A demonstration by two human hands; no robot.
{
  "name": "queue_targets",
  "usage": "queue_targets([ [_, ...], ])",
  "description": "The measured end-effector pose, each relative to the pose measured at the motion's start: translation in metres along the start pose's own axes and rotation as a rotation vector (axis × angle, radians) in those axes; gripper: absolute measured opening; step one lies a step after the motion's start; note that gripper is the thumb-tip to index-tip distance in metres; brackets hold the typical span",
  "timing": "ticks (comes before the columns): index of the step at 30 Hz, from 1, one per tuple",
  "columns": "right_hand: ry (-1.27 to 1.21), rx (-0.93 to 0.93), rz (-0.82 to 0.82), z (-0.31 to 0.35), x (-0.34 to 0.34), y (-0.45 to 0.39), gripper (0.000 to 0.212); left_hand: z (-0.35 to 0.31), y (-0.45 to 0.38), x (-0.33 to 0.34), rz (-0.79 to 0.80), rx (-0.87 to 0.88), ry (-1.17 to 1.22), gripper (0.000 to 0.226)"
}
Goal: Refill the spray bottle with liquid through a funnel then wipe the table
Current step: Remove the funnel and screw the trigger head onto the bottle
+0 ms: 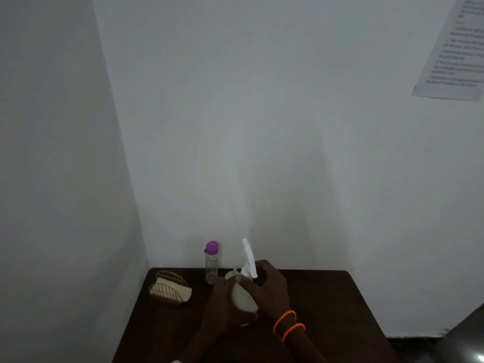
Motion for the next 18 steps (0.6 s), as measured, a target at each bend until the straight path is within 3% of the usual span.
queue_targets([
  [5,-0.042,-0.025,0.055,0.001,0.003,-0.004,0.038,-0.011,-0.004,-0.001,-0.008,-0.065,0.007,0.084],
  [8,-0.045,-0.008,0.055,0.002,0.001,-0.007,0.030,-0.001,-0.007,0.001,0.016,-0.128,0.020,0.086],
  [11,0.017,-0.037,0.024,0.014,-0.007,-0.009,0.021,-0.021,-0.003,-0.009,-0.044,-0.057,-0.066,0.096],
  [14,0.050,-0.031,-0.020,0.018,-0.016,-0.008,0.030,-0.029,0.007,-0.019,-0.083,-0.026,-0.075,0.103],
  [18,0.019,-0.039,0.061,0.019,-0.014,-0.007,0.032,-0.044,0.012,-0.021,-0.091,0.008,-0.085,0.102],
])
Point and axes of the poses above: each hand's wrist, its own y-axis away from the middle knuckle, its own x-axis out of the palm, z = x × y, the point moved 9 cm from there along -y, towards the middle knuckle, and after that the axes turned 6 degrees about z, right-handed, at the moved point
